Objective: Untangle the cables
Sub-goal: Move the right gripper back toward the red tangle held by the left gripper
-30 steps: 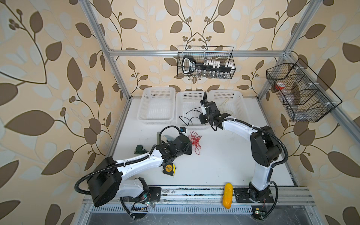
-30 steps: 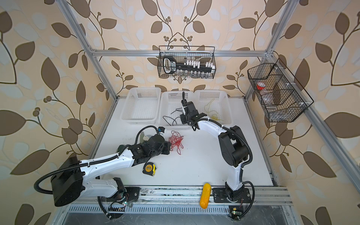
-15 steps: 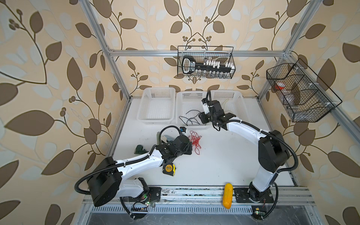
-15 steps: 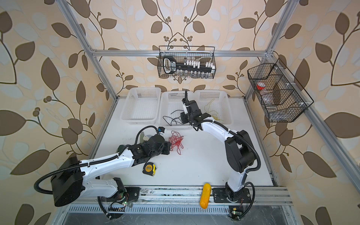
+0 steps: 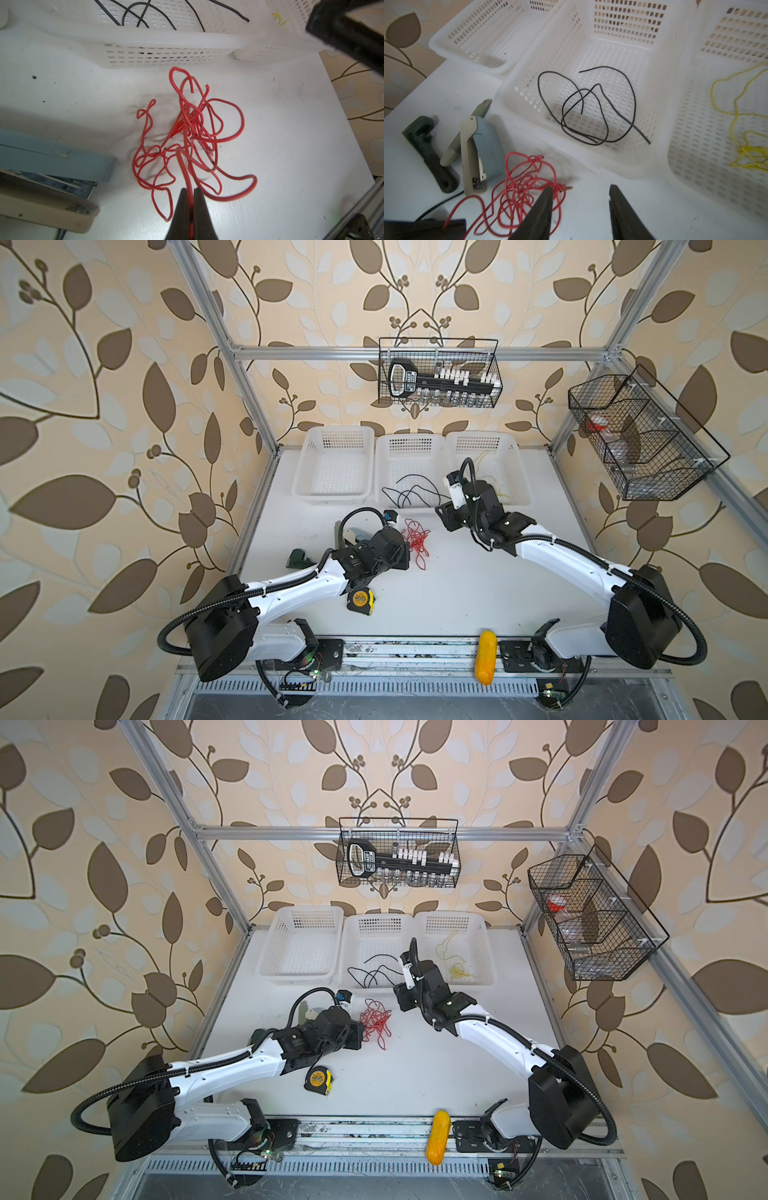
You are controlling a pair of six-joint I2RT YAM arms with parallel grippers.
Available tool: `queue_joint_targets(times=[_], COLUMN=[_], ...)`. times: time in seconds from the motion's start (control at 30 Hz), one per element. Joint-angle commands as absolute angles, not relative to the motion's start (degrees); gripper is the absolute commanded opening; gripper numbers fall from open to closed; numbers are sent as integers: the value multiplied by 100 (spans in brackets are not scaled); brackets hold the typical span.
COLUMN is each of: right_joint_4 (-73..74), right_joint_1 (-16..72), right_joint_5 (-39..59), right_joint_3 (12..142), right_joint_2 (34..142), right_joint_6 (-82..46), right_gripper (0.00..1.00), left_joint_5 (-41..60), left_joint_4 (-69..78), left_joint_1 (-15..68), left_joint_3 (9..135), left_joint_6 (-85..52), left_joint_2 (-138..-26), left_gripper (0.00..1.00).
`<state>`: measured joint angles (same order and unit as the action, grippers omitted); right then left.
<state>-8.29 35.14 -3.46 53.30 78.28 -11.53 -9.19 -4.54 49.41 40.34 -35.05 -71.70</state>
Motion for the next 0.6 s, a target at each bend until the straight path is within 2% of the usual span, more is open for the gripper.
queue_joint_targets(times=[0.0, 0.2, 0.57], right_joint_4=[-504, 73, 645], right_joint_1=[3866, 4152, 4464], right_joint_5=[-548, -756, -600], right_joint_3=[4834, 4319, 4716], right_joint_2=[7573, 7615, 8669], right_joint_6=[-1079, -1013, -901], right_gripper=[45, 46, 48], left_joint_5=[-815, -767, -697], left_joint_4=[-426, -644, -799], left_joint_1=[4905, 4904, 4906], left_joint_3=[4315, 4334, 4395], left_joint_6=[-3282, -3084, -3111], left_joint_2=[-6863, -6606, -6374], left_gripper=[0, 0, 0])
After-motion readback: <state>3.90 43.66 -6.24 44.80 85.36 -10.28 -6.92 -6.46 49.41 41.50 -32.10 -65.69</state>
